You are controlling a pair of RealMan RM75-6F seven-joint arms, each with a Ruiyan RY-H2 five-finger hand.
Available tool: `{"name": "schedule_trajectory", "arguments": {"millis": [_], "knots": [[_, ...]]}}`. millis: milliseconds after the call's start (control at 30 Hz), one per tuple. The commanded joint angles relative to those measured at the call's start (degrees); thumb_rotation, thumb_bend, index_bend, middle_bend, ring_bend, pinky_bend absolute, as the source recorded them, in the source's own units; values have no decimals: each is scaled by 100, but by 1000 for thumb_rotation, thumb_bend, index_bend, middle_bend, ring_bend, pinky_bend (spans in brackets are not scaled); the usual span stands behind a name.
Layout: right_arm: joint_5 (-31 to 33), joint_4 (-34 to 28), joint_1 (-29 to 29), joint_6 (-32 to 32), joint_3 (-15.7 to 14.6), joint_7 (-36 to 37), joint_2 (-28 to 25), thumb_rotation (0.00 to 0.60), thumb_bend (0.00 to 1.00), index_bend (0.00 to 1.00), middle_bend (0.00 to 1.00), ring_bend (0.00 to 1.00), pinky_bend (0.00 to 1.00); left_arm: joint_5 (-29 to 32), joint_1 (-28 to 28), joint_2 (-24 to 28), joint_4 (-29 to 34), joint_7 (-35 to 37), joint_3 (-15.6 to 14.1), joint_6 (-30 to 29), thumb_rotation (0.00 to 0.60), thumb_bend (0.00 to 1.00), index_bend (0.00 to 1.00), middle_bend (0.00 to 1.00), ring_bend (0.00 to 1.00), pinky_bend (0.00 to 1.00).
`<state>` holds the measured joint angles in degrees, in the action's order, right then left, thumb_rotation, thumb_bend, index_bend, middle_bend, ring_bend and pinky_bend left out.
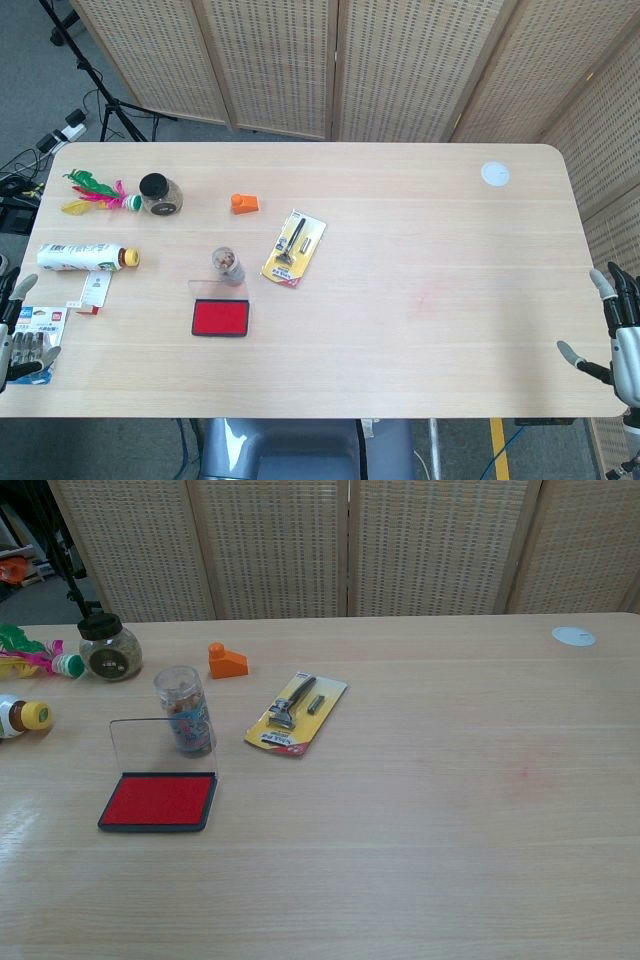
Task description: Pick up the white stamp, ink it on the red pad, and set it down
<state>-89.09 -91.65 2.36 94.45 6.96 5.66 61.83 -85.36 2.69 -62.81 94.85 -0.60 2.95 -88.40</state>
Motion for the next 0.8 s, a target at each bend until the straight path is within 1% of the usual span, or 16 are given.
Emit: {"name": "schedule_trajectory", "arguments": {"millis": [33,300,433,500,567,667,700,800], "knots": [[-21,59,10,35,23,40,31,600,0,0,0,0,0,50,11,1,27,-53,5,46,600,0,0,0,0,0],[-13,114,15,25,26,36,68,600,0,0,0,0,0,80,17,2,31,-48,20,66,600,0,0,0,0,0],[-21,103,9,38,26,68,60,600,0,0,0,0,0,116,95,63,-52,125,23,252,600,0,0,0,0,0],[-15,101,14,20,26,85,54,600,0,0,0,0,0,148,224,40,-349,432,81,450,600,0,0,0,0,0],[2,86,18,7,34,108,46,600,0,0,0,0,0,250,387,-54,-842,879,113,810,600,0,0,0,0,0],[7,77,18,2,35,116,42,600,0,0,0,0,0,229,611,-238,-1626,1712,71,1320,600,0,6,0,0,0],[11,74,22,-15,32,112,44,600,0,0,0,0,0,188,696,-322,-1960,2050,38,1503,600,0,21,0,0,0],[14,71,35,-53,21,98,52,600,0,0,0,0,0,102,859,-489,-2617,2678,-49,1867,600,0,88,0,0,0]]}}
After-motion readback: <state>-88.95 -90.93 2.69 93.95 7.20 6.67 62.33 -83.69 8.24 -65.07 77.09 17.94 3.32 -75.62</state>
